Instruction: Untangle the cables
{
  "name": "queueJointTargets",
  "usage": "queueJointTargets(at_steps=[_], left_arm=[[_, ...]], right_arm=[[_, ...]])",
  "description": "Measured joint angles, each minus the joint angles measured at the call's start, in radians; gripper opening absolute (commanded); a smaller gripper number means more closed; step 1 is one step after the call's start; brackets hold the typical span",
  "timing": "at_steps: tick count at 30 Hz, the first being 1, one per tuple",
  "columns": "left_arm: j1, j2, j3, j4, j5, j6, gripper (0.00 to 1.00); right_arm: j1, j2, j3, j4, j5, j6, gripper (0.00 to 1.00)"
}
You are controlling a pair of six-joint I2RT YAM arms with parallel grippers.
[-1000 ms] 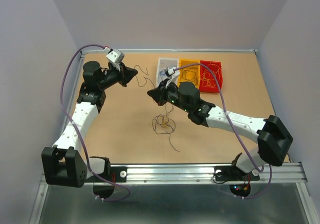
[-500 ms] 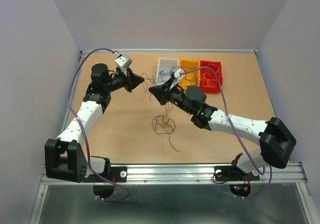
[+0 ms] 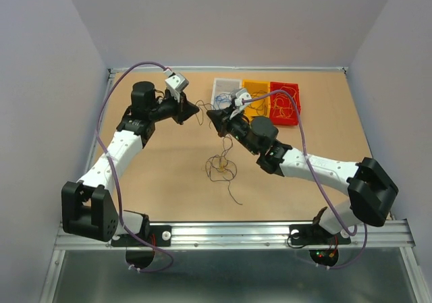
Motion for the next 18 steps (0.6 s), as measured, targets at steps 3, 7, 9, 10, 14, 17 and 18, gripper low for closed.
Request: queueJointTargets(at_steps=[3,7,9,10,14,17,18], left_arm=[[-0.010,-0.002,0.013,-0.033,-0.029,0.034,0.00],[-0.020,-0.003,0.013,-0.078,-0.057,0.066,0.00],[-0.024,-0.003,0.013,-0.100,-0.064,0.080,0.00],[-0.025,-0.003,0.014,-0.107,-0.066,0.085,0.00],[-0.031,-0.003,0.018,-0.122,-0.072,0.099,0.00],[-0.031,-0.003,0.018,-0.127,-0.072,0.103,0.00],[-0.031,-0.003,0.018,-0.129,-0.071,0.104,0.00]], right_arm=[[0.000,0.015,0.000,-0.004,0.025,-0.019,0.04],[0.000,0.040,0.000,-0.027,0.042,-0.042,0.10],[0.000,0.049,0.000,-0.033,0.044,-0.049,0.13],[0.000,0.052,0.000,-0.034,0.046,-0.052,0.15],[0.000,0.070,0.000,-0.037,0.053,-0.061,0.17],[0.000,0.089,0.000,-0.039,0.058,-0.066,0.20],[0.000,0.094,0.001,-0.041,0.058,-0.068,0.21]])
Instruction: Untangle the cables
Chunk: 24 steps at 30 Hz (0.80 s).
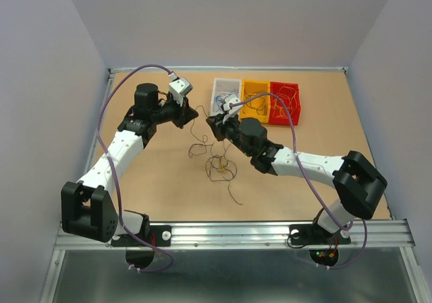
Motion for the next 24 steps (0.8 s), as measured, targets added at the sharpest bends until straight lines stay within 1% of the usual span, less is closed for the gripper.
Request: queueJointTargets(at_steps=[1,3,5,10,13,14,16,17,20,21,23,24], left_arm=[[0.000,0.000,0.000,-0.002,0.000,0.001,0.00],[0.000,0.000,0.002,-0.009,0.001,0.003,0.00],[0.000,0.000,0.005,-0.013,0.001,0.004,0.00],[0.000,0.000,0.008,-0.024,0.002,0.010,0.00],[0.000,0.000,0.012,-0.034,0.014,0.019,0.00],[0.000,0.000,0.013,-0.038,0.021,0.024,0.01],[0.000,0.000,0.016,-0.046,0.033,0.034,0.07],[0.000,0.000,0.017,-0.050,0.042,0.040,0.09],[-0.001,0.000,0.017,-0.054,0.060,0.061,0.35],[-0.001,0.000,0.017,-0.059,0.065,0.075,0.52],[-0.001,0.000,0.017,-0.061,0.075,0.082,0.67],[-0.002,0.000,0.017,-0.059,0.084,0.097,0.80]], right_arm=[[0.000,0.006,0.000,-0.005,0.000,-0.002,0.23],[0.000,0.012,0.000,-0.011,0.000,-0.004,0.36],[0.000,0.013,0.000,-0.017,-0.001,-0.004,0.44],[0.000,0.013,0.002,-0.018,-0.010,-0.017,0.44],[0.000,0.013,0.006,-0.020,-0.026,-0.027,0.28],[0.000,0.018,0.013,-0.019,-0.033,-0.032,0.14],[0.000,0.029,0.027,-0.019,-0.042,-0.034,0.04],[0.000,0.034,0.031,-0.018,-0.047,-0.039,0.01],[0.000,0.043,0.034,-0.022,-0.057,-0.042,0.01],[0.000,0.043,0.034,-0.024,-0.059,-0.042,0.01],[0.000,0.042,0.034,-0.023,-0.058,-0.039,0.00],[0.000,0.039,0.033,-0.025,-0.054,-0.033,0.00]])
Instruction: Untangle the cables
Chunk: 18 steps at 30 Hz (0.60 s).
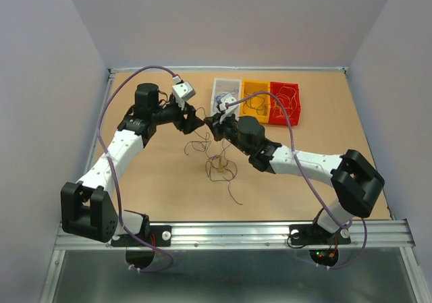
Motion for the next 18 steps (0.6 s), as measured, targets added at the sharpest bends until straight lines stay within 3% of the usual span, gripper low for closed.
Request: queueJointTargets(at_steps=[2,8,18], left_arm=[[-0.002,0.000,-0.002,0.010,0.012,0.016,0.88],[-0.004,-0.014,-0.064,0.096,0.027,0.033,0.98],[-0.005,-0.023,-0.228,0.341,0.080,0.019,0.98]], right_arm=[[0.000,-0.014,0.000,-0.006,0.014,0.010,0.01],[0.000,-0.089,0.030,-0.044,0.100,0.027,0.00],[0.000,-0.159,0.449,-0.240,0.139,0.063,0.01]])
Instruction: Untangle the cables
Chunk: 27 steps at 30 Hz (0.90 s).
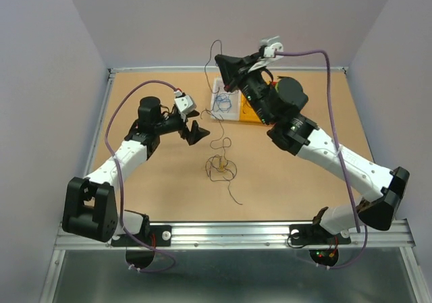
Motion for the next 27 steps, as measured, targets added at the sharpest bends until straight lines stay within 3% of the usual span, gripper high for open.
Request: queueJointTargets(at_steps=[10,17,22,27], left_arm=[[-0.061,0.240,0.066,0.153,-0.008,-0.093,0.97],[-0.068,0.185,0.012,0.269,0.024,-0.126,0.97],[-0.131,0.144,-0.013,0.331,0.046,-0.121,0.96],[-0.212,0.183,0.005,0.372,-0.006,-0.118,0.74]], right_arm=[[0.000,-0.069,0.129,-0.019,-0.018,0.088,0.01],[0.000,-0.068,0.129,-0.033,-0.018,0.135,0.01],[0.000,-0.062,0.150,-0.035,-0.019,0.169,0.00],[0.000,-0.051,0.187,-0.016,-0.019,0.195,0.00]])
